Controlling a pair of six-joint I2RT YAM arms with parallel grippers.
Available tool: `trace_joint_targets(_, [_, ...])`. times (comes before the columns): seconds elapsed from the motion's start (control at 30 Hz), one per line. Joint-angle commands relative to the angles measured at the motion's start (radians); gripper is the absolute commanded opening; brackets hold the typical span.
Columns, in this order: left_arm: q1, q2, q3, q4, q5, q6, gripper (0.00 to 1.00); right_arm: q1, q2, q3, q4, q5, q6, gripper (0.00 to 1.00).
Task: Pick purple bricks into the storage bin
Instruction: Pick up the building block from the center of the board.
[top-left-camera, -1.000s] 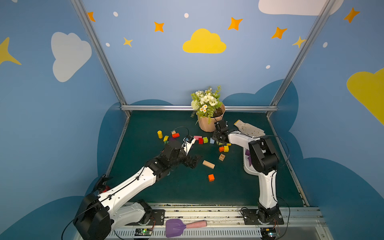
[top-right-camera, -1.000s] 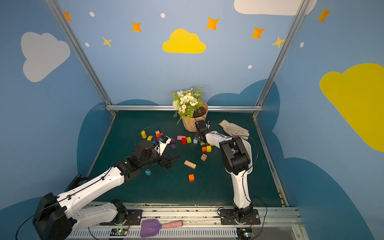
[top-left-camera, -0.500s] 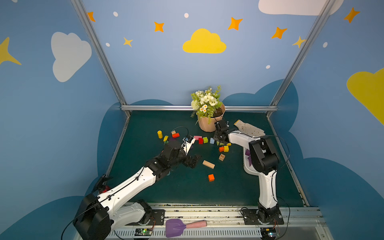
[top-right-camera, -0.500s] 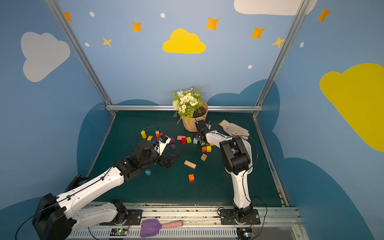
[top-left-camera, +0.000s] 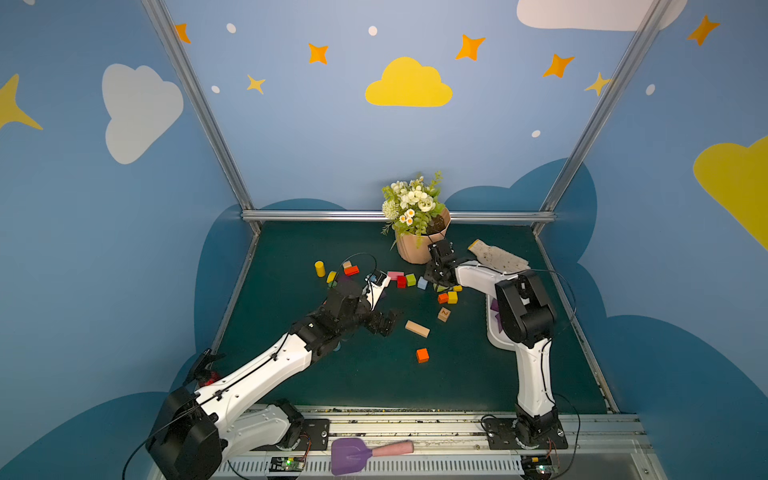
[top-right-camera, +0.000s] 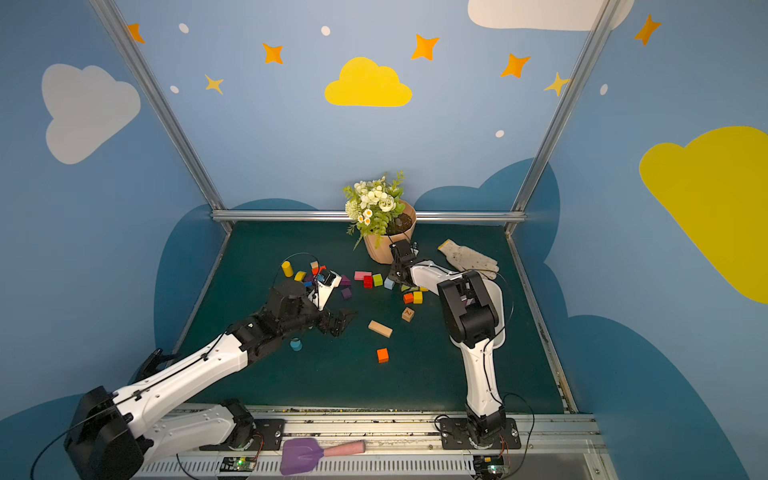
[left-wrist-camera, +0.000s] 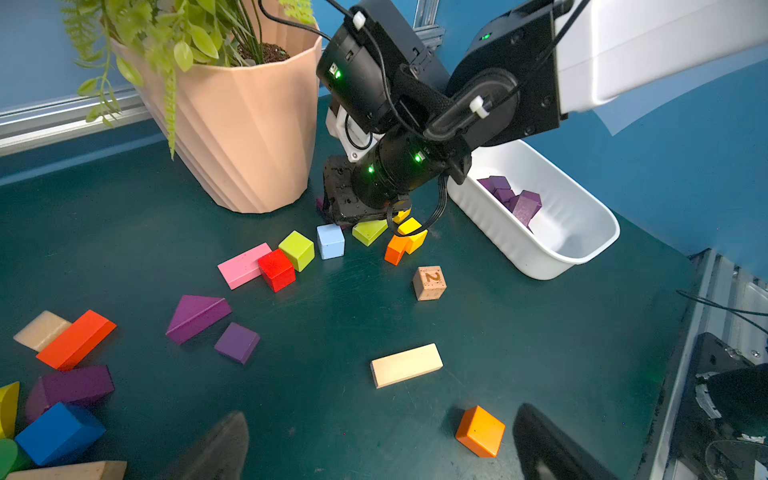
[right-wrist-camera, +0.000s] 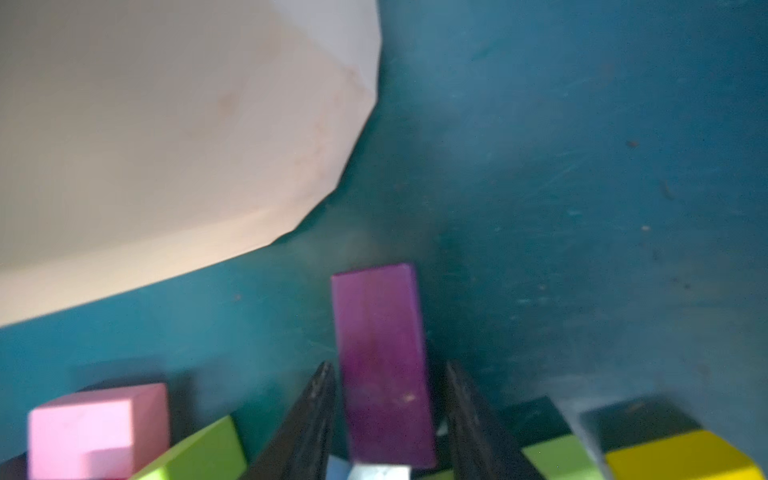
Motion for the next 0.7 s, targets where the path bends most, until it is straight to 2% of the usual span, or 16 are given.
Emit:
trace_joint_targets(0.0, [0.004,-0.014,0.004,0.014,0.006,-0.002,1.0,0.001,0.042,0.061,-0.089,0.005,-0.017,0.45])
trace_joint_targets(0.3, [0.004,-0.013,0.004,0.012,0.007,-0.004,1.0,0.002,0.075,0.103,-0.222,0.06,0.002,0.42])
trace_joint_targets(0.67, [0.005,-0.012,0.004,0.012,0.004,-0.002,1.0,0.0,0.025,0.068,-0.191,0.073,-0.008,0.29])
